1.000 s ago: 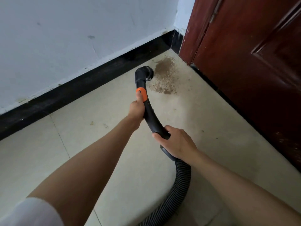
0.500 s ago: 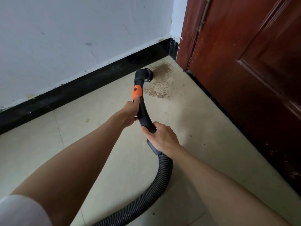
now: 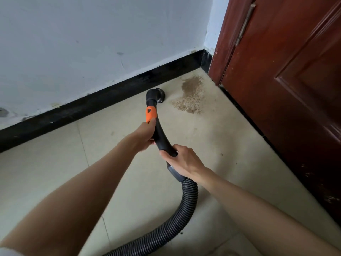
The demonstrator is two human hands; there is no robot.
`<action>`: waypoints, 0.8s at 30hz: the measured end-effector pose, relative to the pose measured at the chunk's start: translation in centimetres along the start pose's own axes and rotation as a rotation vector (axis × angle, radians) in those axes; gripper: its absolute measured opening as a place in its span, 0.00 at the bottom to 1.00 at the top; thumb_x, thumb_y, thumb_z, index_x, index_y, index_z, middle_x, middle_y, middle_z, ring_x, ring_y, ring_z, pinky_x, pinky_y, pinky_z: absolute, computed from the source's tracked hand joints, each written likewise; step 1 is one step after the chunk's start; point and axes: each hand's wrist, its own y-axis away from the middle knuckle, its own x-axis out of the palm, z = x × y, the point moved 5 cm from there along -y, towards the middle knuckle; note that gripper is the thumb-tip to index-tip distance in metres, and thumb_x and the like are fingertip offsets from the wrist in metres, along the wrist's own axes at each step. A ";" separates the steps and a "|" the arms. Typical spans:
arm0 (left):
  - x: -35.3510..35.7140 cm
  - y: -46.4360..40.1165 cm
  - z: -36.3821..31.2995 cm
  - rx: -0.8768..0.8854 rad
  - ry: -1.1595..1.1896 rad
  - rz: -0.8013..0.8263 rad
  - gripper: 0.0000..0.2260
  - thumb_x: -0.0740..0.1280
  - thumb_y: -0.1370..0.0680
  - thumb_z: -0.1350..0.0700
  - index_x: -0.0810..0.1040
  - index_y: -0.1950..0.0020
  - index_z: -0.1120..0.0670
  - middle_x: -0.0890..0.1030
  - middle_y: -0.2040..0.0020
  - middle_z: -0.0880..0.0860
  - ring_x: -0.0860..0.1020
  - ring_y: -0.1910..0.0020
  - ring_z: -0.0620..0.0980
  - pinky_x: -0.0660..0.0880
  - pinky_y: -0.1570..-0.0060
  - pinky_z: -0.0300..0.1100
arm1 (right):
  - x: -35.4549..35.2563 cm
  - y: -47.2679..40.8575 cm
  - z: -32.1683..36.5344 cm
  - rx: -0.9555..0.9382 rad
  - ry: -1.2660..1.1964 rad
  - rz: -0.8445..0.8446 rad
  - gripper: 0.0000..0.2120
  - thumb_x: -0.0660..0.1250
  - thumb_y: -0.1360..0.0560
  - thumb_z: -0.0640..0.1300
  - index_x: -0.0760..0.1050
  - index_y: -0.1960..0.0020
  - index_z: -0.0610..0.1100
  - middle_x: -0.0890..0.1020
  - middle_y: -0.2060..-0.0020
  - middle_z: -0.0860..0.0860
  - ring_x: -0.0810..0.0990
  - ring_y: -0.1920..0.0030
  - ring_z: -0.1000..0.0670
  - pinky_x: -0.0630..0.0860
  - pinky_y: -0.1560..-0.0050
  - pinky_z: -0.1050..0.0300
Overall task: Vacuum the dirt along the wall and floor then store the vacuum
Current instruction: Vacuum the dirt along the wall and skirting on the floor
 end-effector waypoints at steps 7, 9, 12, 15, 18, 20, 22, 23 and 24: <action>2.0 -0.3 2.2 0.067 -0.039 0.021 0.21 0.51 0.17 0.49 0.64 0.33 0.65 0.71 0.44 0.58 0.72 0.45 0.56 0.71 0.42 0.50 | -0.4 1.4 -1.9 0.024 0.035 -0.013 0.17 0.62 0.25 0.62 0.69 0.63 0.49 0.81 0.62 0.49 0.80 0.58 0.45 0.74 0.59 0.52; 2.7 -0.4 2.2 0.076 -0.050 0.042 0.23 0.50 0.17 0.48 0.64 0.33 0.66 0.72 0.43 0.59 0.73 0.44 0.57 0.72 0.40 0.50 | -0.8 1.6 -2.3 0.029 0.055 -0.029 0.17 0.62 0.25 0.63 0.68 0.63 0.50 0.81 0.62 0.49 0.80 0.58 0.46 0.74 0.59 0.52; 3.7 -0.2 2.0 0.077 -0.067 0.074 0.24 0.50 0.17 0.47 0.63 0.32 0.67 0.72 0.41 0.60 0.73 0.41 0.58 0.72 0.38 0.51 | -1.5 1.9 -2.8 0.041 0.081 -0.046 0.17 0.61 0.25 0.63 0.68 0.62 0.50 0.80 0.62 0.50 0.79 0.59 0.47 0.72 0.61 0.54; 4.6 -0.4 1.1 0.079 -0.087 0.095 0.24 0.49 0.17 0.48 0.63 0.32 0.66 0.72 0.42 0.59 0.72 0.43 0.56 0.71 0.41 0.48 | -2.0 1.6 -3.0 0.054 0.088 -0.072 0.18 0.60 0.24 0.63 0.70 0.59 0.48 0.79 0.62 0.50 0.79 0.59 0.46 0.71 0.61 0.54; 5.2 -0.8 0.4 0.082 -0.119 0.114 0.25 0.49 0.17 0.46 0.63 0.31 0.65 0.72 0.39 0.60 0.72 0.41 0.56 0.71 0.40 0.47 | -2.4 1.0 -3.0 0.059 0.100 -0.108 0.19 0.60 0.24 0.63 0.71 0.56 0.46 0.79 0.62 0.50 0.79 0.58 0.45 0.71 0.60 0.54; 5.6 -1.0 0.2 0.085 -0.143 0.126 0.26 0.48 0.17 0.46 0.62 0.30 0.66 0.71 0.37 0.60 0.72 0.39 0.57 0.70 0.36 0.50 | -2.7 0.8 -3.3 0.072 0.098 -0.127 0.20 0.60 0.24 0.63 0.71 0.57 0.46 0.79 0.62 0.50 0.79 0.58 0.45 0.70 0.61 0.54; 6.0 -1.1 0.0 0.095 -0.172 0.126 0.26 0.48 0.17 0.45 0.63 0.30 0.65 0.71 0.37 0.60 0.72 0.39 0.57 0.69 0.36 0.50 | -2.9 0.6 -3.5 0.080 0.080 -0.133 0.19 0.60 0.24 0.63 0.70 0.60 0.48 0.78 0.63 0.50 0.79 0.59 0.45 0.70 0.61 0.55; 6.0 -1.1 -0.1 0.096 -0.183 0.120 0.26 0.48 0.17 0.46 0.63 0.31 0.65 0.71 0.37 0.60 0.72 0.39 0.57 0.69 0.37 0.49 | -2.9 0.5 -3.6 0.081 0.071 -0.131 0.19 0.60 0.24 0.63 0.69 0.61 0.48 0.78 0.64 0.51 0.79 0.59 0.45 0.70 0.62 0.55; 5.9 -1.1 -0.2 0.098 -0.186 0.112 0.25 0.48 0.17 0.46 0.63 0.31 0.65 0.71 0.37 0.60 0.72 0.40 0.57 0.70 0.38 0.49 | -2.9 0.5 -3.5 0.078 0.063 -0.125 0.18 0.60 0.24 0.63 0.68 0.62 0.49 0.77 0.64 0.51 0.79 0.59 0.45 0.70 0.62 0.55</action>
